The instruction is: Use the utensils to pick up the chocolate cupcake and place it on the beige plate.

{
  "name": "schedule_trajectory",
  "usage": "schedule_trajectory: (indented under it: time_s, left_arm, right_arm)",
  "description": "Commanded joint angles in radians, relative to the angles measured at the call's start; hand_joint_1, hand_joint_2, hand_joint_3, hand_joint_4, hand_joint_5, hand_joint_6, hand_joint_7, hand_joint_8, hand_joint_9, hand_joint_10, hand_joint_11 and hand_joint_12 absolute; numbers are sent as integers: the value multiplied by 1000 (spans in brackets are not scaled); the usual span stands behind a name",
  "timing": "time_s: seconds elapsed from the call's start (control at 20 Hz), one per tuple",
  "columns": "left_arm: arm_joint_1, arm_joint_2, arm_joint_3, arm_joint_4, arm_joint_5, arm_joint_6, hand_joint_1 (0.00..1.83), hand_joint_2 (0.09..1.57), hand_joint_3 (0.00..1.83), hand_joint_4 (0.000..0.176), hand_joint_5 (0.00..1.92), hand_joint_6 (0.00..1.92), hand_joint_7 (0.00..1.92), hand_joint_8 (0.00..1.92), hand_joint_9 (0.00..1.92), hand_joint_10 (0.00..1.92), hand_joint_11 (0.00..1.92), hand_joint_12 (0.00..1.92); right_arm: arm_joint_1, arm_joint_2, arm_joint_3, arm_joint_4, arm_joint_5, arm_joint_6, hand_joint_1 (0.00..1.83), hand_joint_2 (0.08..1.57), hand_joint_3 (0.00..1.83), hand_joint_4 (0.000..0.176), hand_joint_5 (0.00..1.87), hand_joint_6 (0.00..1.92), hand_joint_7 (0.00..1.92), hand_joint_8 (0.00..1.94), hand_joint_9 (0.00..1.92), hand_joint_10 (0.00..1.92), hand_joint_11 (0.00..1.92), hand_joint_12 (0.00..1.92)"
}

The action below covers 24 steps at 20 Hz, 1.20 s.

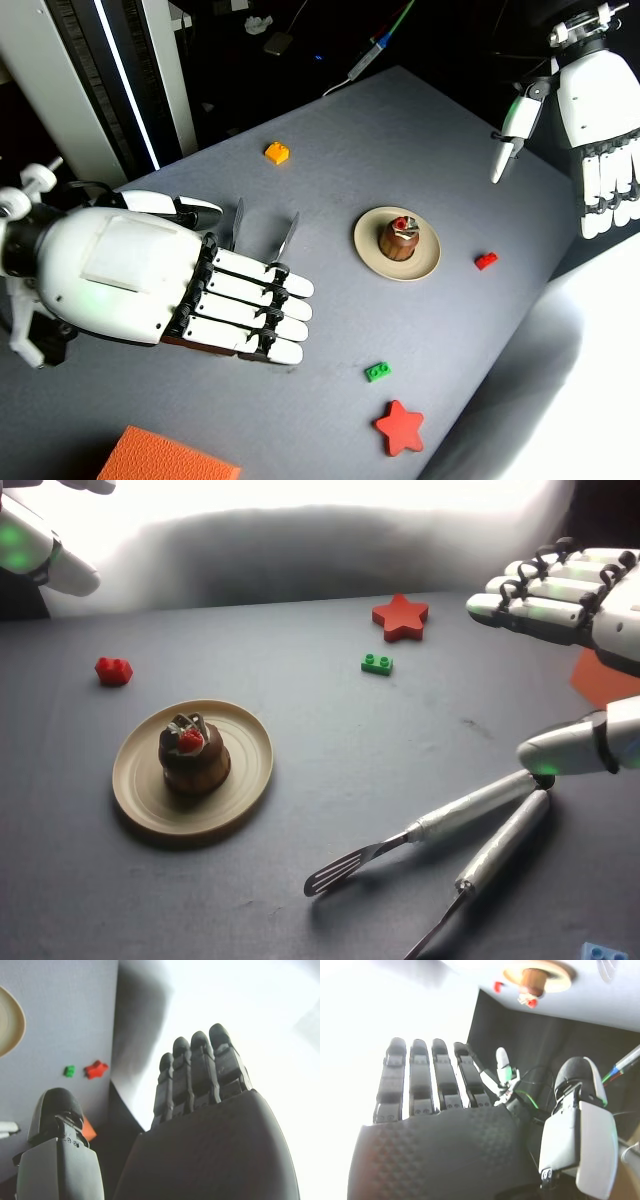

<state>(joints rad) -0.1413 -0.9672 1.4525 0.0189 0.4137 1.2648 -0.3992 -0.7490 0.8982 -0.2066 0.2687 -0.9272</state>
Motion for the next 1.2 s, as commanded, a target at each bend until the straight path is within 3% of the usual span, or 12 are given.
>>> schedule_trajectory:
  time_s: [0.0,0.15,0.55,0.6,0.65,0.7,0.75,0.8,0.9,0.95,1.0,1.15]
  left_arm:
    - [-11,9,7,6,-95,2,394,1072,2,0,149,1,206,2,133,1,0,266]
    - [-14,8,8,6,-95,4,385,1080,3,0,130,0,178,0,117,0,0,233]
    - [-15,9,5,6,-96,19,386,1081,2,0,130,0,178,0,116,0,0,230]
    - [-15,9,5,6,-93,19,412,1076,0,0,152,5,195,4,124,2,0,244]
    - [-15,9,5,5,-93,18,371,1132,12,0,434,41,509,41,455,57,105,667]
    - [-12,9,5,5,-92,16,338,1163,6,0,556,31,644,36,582,64,110,915]
    - [-11,9,5,5,-92,15,336,1215,3,0,785,107,842,107,806,190,254,1149]
    - [-11,9,5,5,-92,15,339,1231,1,0,843,180,882,170,756,517,290,1307]
    - [-9,8,6,5,-93,14,360,1265,2,0,608,1233,722,956,583,1320,385,1665]
    - [-9,8,7,5,-93,13,443,1277,2,0,579,1578,626,1445,568,1694,473,1870]
    - [-9,7,7,5,-93,12,525,1281,1,0,577,1775,600,1758,612,1876,582,1911]
    - [-9,7,7,5,-93,11,619,1268,0,0,709,1914,758,1919,834,1921,827,1921]
  right_arm:
    - [19,13,0,9,88,-11,117,1041,1,0,163,10,156,8,161,6,1,651]
    - [57,11,0,9,83,-55,114,1064,5,0,164,4,163,4,167,4,0,730]
    - [98,3,-7,9,56,-31,114,1065,4,0,164,3,164,3,167,3,0,733]
    - [99,5,-13,9,56,-31,131,1064,1,0,184,5,185,5,193,8,0,803]
    - [99,6,-16,9,56,-32,283,1120,3,0,793,136,851,224,714,634,436,1358]
    - [98,6,-18,9,56,-32,328,1132,1,0,957,143,1008,274,773,954,526,1557]
    - [98,6,-20,9,56,-32,404,1124,0,0,1024,290,1017,558,797,1255,641,1716]
    - [98,6,-20,9,56,-32,392,1138,1,0,917,737,928,998,795,1475,708,1808]
    - [96,7,-23,9,86,-31,385,1166,2,0,798,1370,894,1573,929,1781,940,1913]
    - [95,8,-23,-10,108,-30,409,1173,2,0,721,1628,934,1722,1024,1893,1078,1919]
    - [95,9,-22,-31,120,-26,395,1182,2,0,697,1784,963,1829,1083,1915,1151,1921]
    - [92,12,-21,-147,181,39,426,1177,0,0,783,1884,1016,1939,1203,1921,1319,1921]
